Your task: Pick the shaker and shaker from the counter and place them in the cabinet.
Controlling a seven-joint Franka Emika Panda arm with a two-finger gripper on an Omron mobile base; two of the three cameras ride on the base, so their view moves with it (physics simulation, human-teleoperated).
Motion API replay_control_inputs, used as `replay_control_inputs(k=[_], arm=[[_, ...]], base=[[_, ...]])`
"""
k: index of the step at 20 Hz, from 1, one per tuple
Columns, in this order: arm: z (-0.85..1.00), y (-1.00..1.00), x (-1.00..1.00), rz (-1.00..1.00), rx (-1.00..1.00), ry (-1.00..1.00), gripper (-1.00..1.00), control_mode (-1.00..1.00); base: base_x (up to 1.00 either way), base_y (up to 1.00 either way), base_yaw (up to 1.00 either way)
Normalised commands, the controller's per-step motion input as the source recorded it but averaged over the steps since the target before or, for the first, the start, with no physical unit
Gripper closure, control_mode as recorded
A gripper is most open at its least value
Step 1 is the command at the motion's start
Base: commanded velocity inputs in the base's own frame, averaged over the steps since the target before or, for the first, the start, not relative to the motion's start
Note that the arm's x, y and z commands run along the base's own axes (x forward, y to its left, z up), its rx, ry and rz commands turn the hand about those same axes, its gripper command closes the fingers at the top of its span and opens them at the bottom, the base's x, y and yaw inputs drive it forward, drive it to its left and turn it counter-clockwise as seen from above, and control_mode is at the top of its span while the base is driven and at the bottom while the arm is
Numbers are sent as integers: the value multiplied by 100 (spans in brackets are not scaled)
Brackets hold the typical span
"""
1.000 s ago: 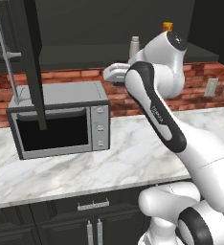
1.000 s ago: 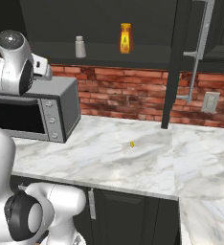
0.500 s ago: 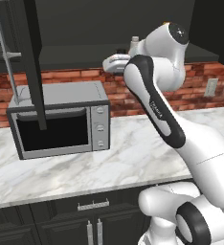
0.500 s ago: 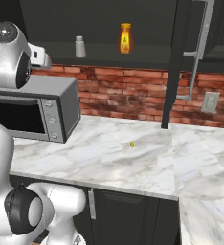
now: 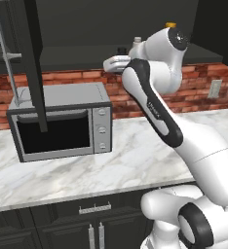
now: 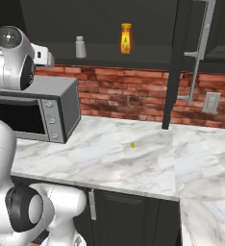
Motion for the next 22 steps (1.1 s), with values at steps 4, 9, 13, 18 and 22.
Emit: replay_control_inputs(k=[4, 9, 13, 18, 22], arm=[[0, 0, 41, 0, 0, -1, 100, -100], [0, 0, 47, 0, 0, 0, 100, -100], [0, 0, 54, 0, 0, 0, 100, -100], [17, 0, 38, 0, 0, 0, 100, -100], [10, 0, 31, 0, 0, 0, 100, -100]], base=[[0, 0, 0], [0, 0, 0], [0, 0, 0], [0, 0, 0], [0, 0, 0]])
